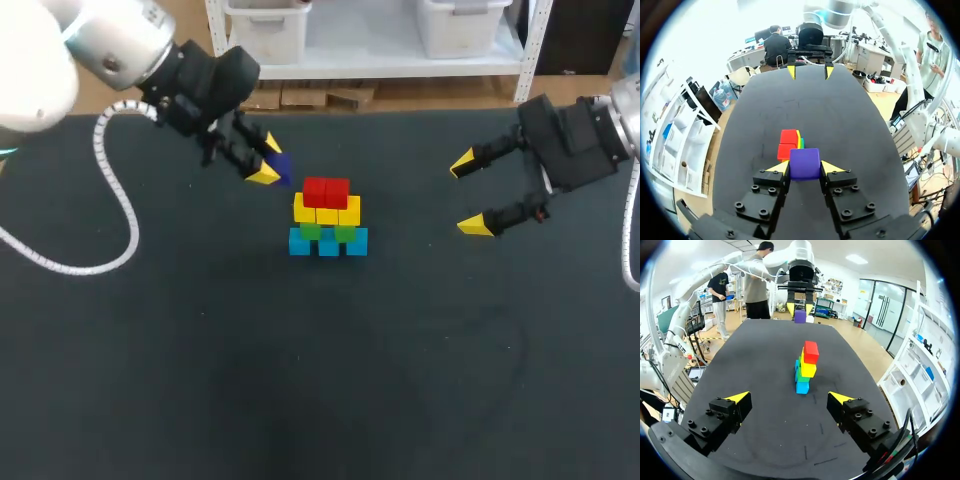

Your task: Place the blue cubes, place green cubes on the blue cubes, place the yellow cubes on the green cubes, then place the red cubes on the yellow cubes, and place purple cube on the red cubes.

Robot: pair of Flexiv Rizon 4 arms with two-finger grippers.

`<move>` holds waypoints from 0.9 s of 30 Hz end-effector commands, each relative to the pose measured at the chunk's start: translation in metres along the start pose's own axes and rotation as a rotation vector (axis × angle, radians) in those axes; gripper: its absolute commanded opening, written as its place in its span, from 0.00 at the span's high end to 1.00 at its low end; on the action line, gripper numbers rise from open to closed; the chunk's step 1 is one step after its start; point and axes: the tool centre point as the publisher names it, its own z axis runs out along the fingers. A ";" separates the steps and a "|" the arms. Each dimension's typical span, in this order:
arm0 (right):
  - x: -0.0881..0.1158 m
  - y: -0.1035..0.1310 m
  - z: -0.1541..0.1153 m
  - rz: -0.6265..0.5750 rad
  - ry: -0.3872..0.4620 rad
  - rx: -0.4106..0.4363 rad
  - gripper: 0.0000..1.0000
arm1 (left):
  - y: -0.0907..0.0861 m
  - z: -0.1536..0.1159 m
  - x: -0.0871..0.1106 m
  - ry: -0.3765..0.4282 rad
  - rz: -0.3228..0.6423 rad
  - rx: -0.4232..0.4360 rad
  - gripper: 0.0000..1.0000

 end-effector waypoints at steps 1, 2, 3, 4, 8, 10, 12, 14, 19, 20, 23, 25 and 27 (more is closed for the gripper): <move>0.000 -0.001 0.001 -0.001 -0.002 0.000 0.00 | 0.013 0.010 -0.010 0.012 0.010 0.128 1.00; 0.000 -0.001 0.001 -0.001 -0.002 0.000 0.00 | 0.014 0.012 -0.013 0.007 0.014 0.132 1.00; 0.000 -0.001 0.001 -0.001 -0.002 0.000 0.00 | 0.015 0.014 -0.015 0.006 0.015 0.134 1.00; 0.000 -0.001 0.001 -0.001 -0.002 0.000 0.00 | 0.016 0.016 -0.018 0.008 0.023 0.139 1.00; 0.000 -0.001 0.001 -0.001 -0.002 0.000 0.00 | 0.019 0.024 -0.025 -0.007 0.039 0.144 1.00; 0.000 -0.001 0.001 -0.001 -0.002 0.000 0.00 | 0.020 0.030 -0.028 -0.008 0.042 0.151 1.00; 0.000 -0.001 0.001 -0.001 -0.002 0.000 0.00 | 0.020 0.036 -0.030 -0.014 0.048 0.159 1.00; 0.000 -0.001 0.001 -0.001 -0.002 0.000 0.00 | 0.021 0.042 -0.031 -0.016 0.048 0.169 1.00; 0.000 -0.001 0.001 -0.001 -0.002 0.000 0.00 | 0.023 0.054 -0.030 -0.029 0.045 0.189 1.00; 0.000 -0.001 0.001 -0.001 -0.002 0.000 0.00 | 0.024 0.056 -0.029 -0.034 0.042 0.192 1.00; 0.000 -0.001 0.001 -0.001 -0.002 0.000 0.00 | 0.026 0.059 -0.028 -0.039 0.036 0.192 1.00; 0.000 -0.001 0.001 -0.001 -0.002 0.000 0.00 | 0.027 0.060 -0.027 -0.038 0.035 0.191 1.00; 0.000 -0.001 0.001 -0.001 -0.002 0.000 0.00 | 0.029 0.060 -0.026 -0.039 0.031 0.189 1.00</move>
